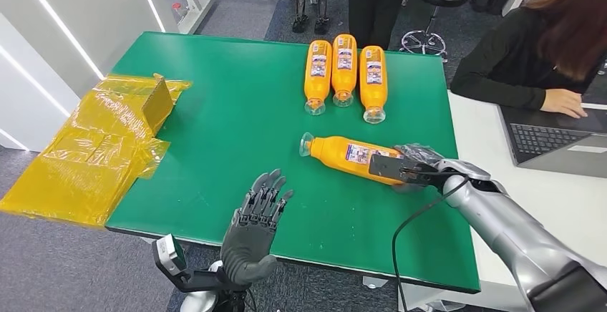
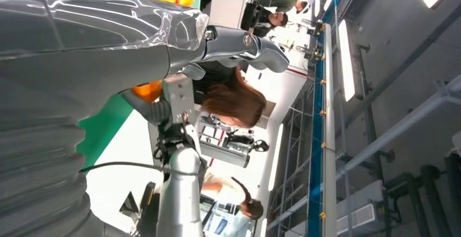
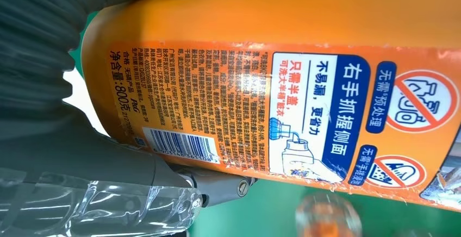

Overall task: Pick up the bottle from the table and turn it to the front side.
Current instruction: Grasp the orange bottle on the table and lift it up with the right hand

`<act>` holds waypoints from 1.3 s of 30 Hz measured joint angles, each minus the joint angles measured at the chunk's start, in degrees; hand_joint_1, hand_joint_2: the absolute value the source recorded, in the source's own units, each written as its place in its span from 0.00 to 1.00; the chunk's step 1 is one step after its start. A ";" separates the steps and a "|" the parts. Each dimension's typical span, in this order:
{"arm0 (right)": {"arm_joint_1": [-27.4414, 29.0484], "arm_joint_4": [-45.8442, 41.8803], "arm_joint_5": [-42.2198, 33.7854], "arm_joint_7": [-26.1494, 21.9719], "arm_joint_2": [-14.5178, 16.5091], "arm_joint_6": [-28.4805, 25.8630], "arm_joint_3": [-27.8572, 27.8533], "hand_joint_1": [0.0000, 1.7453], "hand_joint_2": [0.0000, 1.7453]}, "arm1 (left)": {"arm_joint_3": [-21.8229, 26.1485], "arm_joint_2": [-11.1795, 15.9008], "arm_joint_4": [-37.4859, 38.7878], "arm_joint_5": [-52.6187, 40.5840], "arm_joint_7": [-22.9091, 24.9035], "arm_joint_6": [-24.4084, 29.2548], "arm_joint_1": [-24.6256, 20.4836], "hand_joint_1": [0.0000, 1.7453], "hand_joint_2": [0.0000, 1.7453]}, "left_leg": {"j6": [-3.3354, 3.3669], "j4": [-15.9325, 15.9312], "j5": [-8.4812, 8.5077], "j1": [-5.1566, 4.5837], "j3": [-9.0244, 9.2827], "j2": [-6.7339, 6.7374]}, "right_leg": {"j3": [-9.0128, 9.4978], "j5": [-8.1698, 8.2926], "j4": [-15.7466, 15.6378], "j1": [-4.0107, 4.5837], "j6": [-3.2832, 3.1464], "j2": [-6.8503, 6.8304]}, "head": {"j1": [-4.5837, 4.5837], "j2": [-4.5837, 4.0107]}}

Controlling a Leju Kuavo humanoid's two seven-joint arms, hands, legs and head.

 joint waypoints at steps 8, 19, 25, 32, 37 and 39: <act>12.03 -20.05 -0.42 1.72 -7.30 -9.16 -5.93 1.00 1.00 | 0.42 0.04 -1.01 -0.60 -0.08 0.90 0.95 0.00 1.00 | 0.00 -0.01 -0.07 0.01 -0.06 -0.08 | -0.02 -0.05 -0.03 0.01 0.03 -0.08 | 0.00 0.00; 39.91 -46.58 9.48 -1.55 -9.09 -21.10 -20.58 1.00 1.00 | 0.46 0.39 -1.29 -0.39 -0.10 1.80 1.00 0.00 1.00 | 0.04 -0.05 -0.12 0.02 -0.21 -0.30 | -0.08 -0.19 -0.05 0.02 0.04 -0.30 | 0.01 0.00; 52.06 -56.85 17.63 -2.80 -5.80 -29.00 -22.87 1.00 1.00 | 0.48 1.15 -1.28 -0.05 -0.18 2.34 0.36 0.00 1.00 | -0.04 -0.07 -0.18 0.03 -0.20 -0.26 | -0.12 -0.23 -0.03 0.03 0.05 -0.25 | 0.00 0.00; 59.55 -64.49 21.90 -5.60 -0.81 -34.97 -22.13 1.00 1.00 | 0.47 1.45 -0.52 0.39 -0.18 2.50 -1.67 0.00 1.00 | -0.05 -0.07 -0.18 0.03 -0.20 -0.24 | -0.13 -0.24 -0.03 0.03 0.04 -0.24 | -0.01 0.00; 62.38 -67.02 22.99 -5.13 2.28 -36.18 -19.87 1.00 1.00 | 0.28 1.45 0.07 0.48 -0.18 2.56 -2.52 0.00 1.00 | -0.05 -0.07 -0.18 0.03 -0.18 -0.23 | -0.13 -0.24 -0.03 0.02 0.04 -0.21 | -0.01 0.00; 63.03 -67.14 22.95 -4.81 2.96 -36.28 -18.93 1.00 1.00 | 0.20 1.45 0.18 0.47 -0.18 2.70 -2.59 0.00 1.00 | -0.05 -0.07 -0.18 0.03 -0.19 -0.22 | -0.13 -0.24 -0.03 0.02 0.04 -0.20 | -0.01 0.00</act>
